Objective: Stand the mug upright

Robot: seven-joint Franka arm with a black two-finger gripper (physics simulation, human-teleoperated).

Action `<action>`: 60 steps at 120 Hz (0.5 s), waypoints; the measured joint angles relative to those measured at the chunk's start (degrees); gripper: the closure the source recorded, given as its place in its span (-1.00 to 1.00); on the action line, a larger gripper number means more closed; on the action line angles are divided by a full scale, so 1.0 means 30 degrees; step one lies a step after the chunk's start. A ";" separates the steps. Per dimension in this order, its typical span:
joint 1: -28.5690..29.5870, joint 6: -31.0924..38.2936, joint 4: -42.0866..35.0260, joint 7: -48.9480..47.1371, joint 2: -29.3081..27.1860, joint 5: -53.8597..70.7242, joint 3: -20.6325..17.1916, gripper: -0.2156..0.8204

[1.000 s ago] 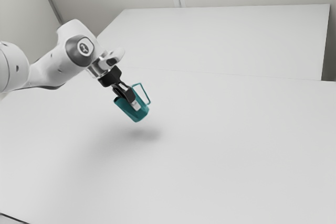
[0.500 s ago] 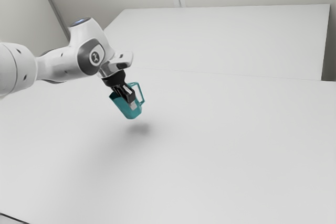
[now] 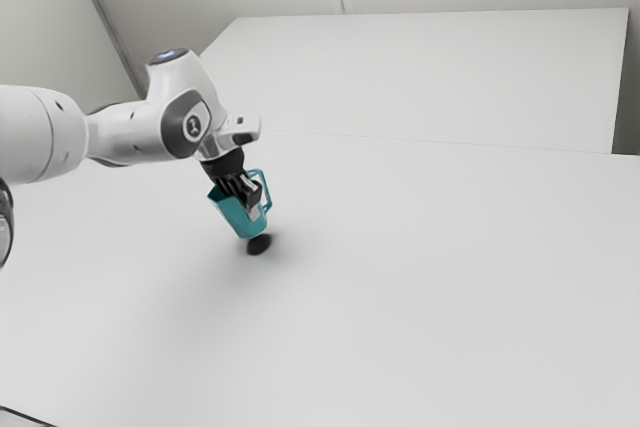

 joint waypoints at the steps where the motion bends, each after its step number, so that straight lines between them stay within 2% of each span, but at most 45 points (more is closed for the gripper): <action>1: 0.0001 0.0014 0.0000 -0.0027 0.0032 0.0001 0.0000 0.92; 60: 0.0027 0.0750 0.0115 -0.1118 0.1123 -0.0078 -0.0027 0.93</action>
